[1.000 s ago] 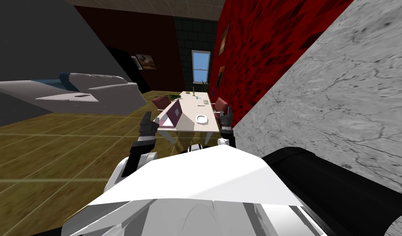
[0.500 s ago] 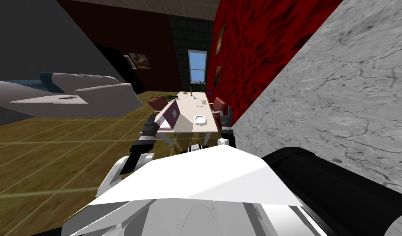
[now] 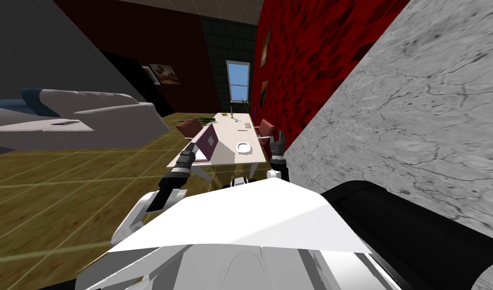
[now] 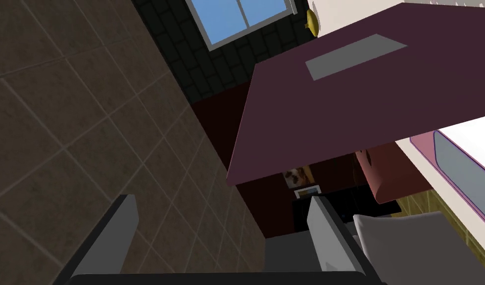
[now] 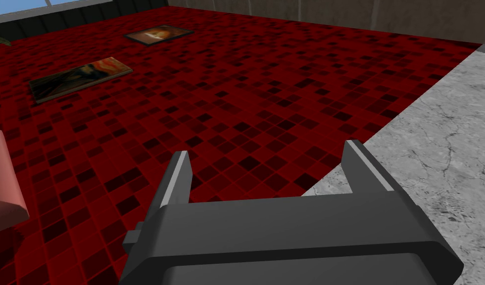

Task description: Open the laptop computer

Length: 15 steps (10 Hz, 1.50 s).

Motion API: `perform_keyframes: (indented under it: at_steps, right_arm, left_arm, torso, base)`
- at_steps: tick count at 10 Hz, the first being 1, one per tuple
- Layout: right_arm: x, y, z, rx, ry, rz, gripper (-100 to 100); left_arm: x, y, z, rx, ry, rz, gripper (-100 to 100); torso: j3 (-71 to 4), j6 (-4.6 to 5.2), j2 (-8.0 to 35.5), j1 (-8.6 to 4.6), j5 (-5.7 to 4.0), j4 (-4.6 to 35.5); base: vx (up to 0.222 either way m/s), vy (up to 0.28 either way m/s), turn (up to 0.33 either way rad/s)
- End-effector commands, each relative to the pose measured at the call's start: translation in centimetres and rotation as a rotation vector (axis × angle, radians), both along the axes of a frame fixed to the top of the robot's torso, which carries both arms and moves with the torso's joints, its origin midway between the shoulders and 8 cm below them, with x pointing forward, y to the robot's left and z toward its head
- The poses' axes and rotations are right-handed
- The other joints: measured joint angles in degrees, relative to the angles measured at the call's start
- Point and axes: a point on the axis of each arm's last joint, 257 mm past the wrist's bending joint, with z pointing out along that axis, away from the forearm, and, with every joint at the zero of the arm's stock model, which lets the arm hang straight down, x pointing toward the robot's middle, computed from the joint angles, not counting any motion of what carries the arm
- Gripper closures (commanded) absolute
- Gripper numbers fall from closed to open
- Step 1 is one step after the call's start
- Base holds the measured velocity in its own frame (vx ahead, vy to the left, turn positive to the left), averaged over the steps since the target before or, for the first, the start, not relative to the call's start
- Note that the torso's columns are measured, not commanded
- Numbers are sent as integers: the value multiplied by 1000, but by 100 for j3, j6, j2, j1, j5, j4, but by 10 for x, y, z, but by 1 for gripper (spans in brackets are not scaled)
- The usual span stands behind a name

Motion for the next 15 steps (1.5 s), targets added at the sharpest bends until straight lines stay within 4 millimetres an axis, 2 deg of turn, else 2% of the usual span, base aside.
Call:
perform_keyframes:
  at_steps: [1,4,6,7,8,11,15]
  right_arm:
    - [0,0,0,0,0,0,0]
    - [0,0,0,0,0,0,0]
    - [0,0,0,0,0,0,0]
    - [0,0,0,0,0,0,0]
    - [0,0,0,0,0,0,0]
    - [0,0,0,0,0,0,0]
    - [0,0,0,0,0,0,0]
  left_arm:
    - [3,11,-17,54,58,21,-100]
    - [5,23,-34,117,118,44,-100]
    - [5,22,-25,104,106,42,-100]
    - [5,21,-27,104,104,40,-100]
    - [5,21,-26,104,105,40,100]
    - [7,16,-28,-51,117,30,100]
    - [8,9,-28,-208,128,15,100]
  torso:
    - [1,-1,2,-1,0,0]
    - [1,0,2,-2,-1,1]
    - [3,-2,5,-1,0,1]
    - [-13,0,-25,-3,-1,-5]
    - [-7,0,-8,-2,0,-4]
    - [12,3,14,39,33,-6]
    - [-6,-3,-11,7,12,-15]
  base:
    - [20,-1,-87]
    - [21,-2,-73]
    - [63,-4,-17]
    - [74,-4,-4]
    - [10,0,5]
    - [8,102,13]
    - [-2,107,10]
